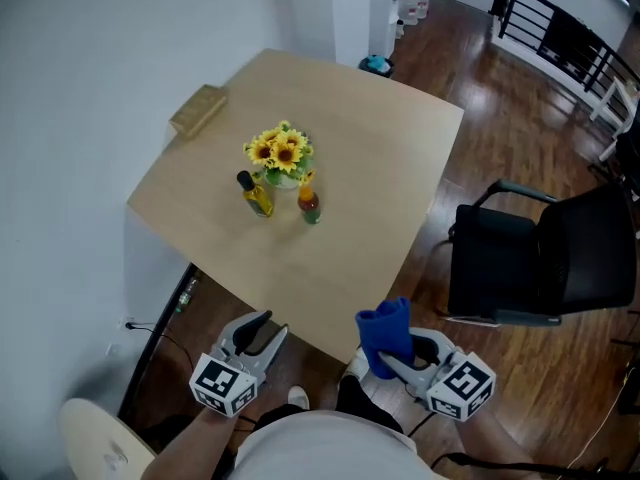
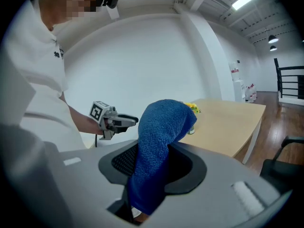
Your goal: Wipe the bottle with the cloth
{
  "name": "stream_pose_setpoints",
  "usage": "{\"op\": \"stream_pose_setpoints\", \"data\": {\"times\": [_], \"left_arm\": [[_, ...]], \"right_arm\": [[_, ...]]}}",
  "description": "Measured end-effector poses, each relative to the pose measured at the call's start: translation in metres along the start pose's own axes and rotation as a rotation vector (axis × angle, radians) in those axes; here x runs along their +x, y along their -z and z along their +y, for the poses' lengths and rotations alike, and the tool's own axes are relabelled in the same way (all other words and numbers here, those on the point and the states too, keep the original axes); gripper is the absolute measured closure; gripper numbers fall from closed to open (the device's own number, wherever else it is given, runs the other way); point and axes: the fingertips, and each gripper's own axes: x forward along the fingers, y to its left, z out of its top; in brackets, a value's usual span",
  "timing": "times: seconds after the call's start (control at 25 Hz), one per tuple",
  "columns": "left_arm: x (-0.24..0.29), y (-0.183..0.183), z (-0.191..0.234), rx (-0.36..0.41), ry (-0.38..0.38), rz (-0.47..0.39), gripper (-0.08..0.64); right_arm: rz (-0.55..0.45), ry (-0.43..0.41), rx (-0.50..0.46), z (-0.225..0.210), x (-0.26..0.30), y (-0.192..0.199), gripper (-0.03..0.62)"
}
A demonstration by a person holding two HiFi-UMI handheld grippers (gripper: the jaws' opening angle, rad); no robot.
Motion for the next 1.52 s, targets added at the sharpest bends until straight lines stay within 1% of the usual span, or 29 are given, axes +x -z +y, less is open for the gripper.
{"op": "stream_pose_setpoints", "data": {"times": [0.16,0.28,0.52,0.64,0.72,0.88,1.04,1.12,1.24,1.36,1.52], "left_arm": [[-0.048,0.022,-0.044,-0.020,0.045,-0.017,0.402],[-0.089,0.031,-0.067,-0.023,0.078,-0.058,0.402],[-0.182,0.061,-0.103,-0.067,0.150,-0.138,0.401],[-0.213,0.082,-0.117,-0.072,0.169,-0.135,0.401],[-0.229,0.091,-0.129,-0.077,0.182,-0.131,0.402],[-0.247,0.097,-0.154,-0.052,0.205,-0.146,0.402],[-0.254,0.097,-0.184,-0.049,0.214,-0.164,0.402],[-0.257,0.091,-0.200,-0.067,0.211,-0.177,0.402],[-0.260,0.076,-0.230,-0.096,0.221,-0.220,0.402],[-0.260,0.066,-0.259,-0.076,0.224,-0.237,0.402],[-0.268,0.062,-0.296,-0.065,0.226,-0.279,0.405]], "right_arm": [[-0.024,0.003,-0.012,0.047,-0.009,0.008,0.434],[-0.018,0.029,-0.023,0.086,-0.016,0.021,0.434],[-0.018,0.102,-0.025,0.191,-0.042,0.053,0.434],[-0.009,0.129,-0.021,0.236,-0.057,0.072,0.434],[0.003,0.139,-0.019,0.257,-0.067,0.082,0.434],[-0.009,0.154,-0.028,0.280,-0.086,0.091,0.434],[-0.027,0.145,-0.052,0.297,-0.107,0.095,0.434],[-0.036,0.138,-0.064,0.305,-0.121,0.095,0.434],[-0.044,0.135,-0.079,0.314,-0.150,0.100,0.434],[-0.053,0.141,-0.084,0.319,-0.175,0.111,0.434],[-0.057,0.128,-0.088,0.327,-0.198,0.131,0.434]]}}
